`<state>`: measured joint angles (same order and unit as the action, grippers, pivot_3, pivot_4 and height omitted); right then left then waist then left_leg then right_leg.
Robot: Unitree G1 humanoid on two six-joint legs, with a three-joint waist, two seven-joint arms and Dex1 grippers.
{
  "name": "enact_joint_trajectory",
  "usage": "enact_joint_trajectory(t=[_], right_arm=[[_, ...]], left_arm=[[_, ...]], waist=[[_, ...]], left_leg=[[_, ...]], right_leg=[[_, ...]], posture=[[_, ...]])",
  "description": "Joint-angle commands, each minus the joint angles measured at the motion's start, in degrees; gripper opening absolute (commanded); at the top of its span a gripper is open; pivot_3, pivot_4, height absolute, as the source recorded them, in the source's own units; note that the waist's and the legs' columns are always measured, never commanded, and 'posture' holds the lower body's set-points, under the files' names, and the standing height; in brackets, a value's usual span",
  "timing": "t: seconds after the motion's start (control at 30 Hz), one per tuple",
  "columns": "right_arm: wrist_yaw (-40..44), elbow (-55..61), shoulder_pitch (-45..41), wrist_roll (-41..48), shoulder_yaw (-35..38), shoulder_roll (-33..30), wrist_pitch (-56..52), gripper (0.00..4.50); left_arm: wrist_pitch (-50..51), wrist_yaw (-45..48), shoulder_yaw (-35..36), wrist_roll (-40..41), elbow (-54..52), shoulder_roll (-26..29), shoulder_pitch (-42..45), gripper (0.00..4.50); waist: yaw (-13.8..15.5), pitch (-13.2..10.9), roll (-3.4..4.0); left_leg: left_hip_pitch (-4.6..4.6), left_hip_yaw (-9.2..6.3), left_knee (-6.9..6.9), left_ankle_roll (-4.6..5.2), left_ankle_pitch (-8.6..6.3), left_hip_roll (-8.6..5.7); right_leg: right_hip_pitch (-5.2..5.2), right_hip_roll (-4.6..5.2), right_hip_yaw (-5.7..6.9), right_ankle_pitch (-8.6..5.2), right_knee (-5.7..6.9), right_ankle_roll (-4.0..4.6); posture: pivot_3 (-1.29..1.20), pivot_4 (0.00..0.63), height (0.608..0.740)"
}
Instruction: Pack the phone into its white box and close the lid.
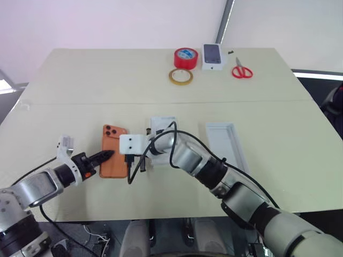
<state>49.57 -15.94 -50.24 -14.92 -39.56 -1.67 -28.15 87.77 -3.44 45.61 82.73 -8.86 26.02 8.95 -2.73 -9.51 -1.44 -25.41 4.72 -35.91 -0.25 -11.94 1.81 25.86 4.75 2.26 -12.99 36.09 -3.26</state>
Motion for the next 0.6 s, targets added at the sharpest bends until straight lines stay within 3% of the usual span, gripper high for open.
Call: enact_joint_trajectory(t=[0.03,0.3,0.43,0.6], right_arm=[[0.1,5.64,-1.96,0.62,3.18,-0.35,-1.0,0.0],[3.17,18.46,-1.46,6.83,13.64,-6.73,-7.01,0.0],[5.07,23.88,2.3,10.31,19.2,-14.74,-6.72,0.0],[6.22,25.81,6.53,12.69,22.54,-22.59,-6.38,0.0]], left_arm=[[-5.02,-3.96,-0.49,6.65,0.76,2.26,-0.93,0.03],[-20.98,-16.72,-9.47,24.74,-0.35,7.32,2.37,0.03],[-28.71,-23.57,-18.88,30.04,-2.46,5.28,7.09,0.03],[-34.97,-28.11,-29.35,29.49,-3.96,-0.07,11.5,0.03]], waist=[[0.09,0.0,0.0],[0.5,-0.04,-0.04],[1.43,-0.03,-0.05],[1.62,-0.05,-0.04]], left_leg=[[0.0,-0.01,0.02,0.0,0.0,0.0],[-0.17,0.0,0.08,0.0,0.0,-0.02],[-0.21,0.06,0.07,0.0,0.0,-0.14],[-0.14,0.21,0.18,0.09,-0.03,-0.17]], right_leg=[[0.05,0.0,0.01,0.0,0.01,0.0],[0.29,0.08,0.03,0.02,-0.06,0.03],[0.17,0.25,0.09,0.02,-0.24,0.03],[-0.37,0.25,0.1,0.02,-0.79,0.02]], posture=[[0.0,0.15,0.74],[0.0,0.15,0.74],[0.0,0.15,0.74],[0.0,0.15,0.74]])
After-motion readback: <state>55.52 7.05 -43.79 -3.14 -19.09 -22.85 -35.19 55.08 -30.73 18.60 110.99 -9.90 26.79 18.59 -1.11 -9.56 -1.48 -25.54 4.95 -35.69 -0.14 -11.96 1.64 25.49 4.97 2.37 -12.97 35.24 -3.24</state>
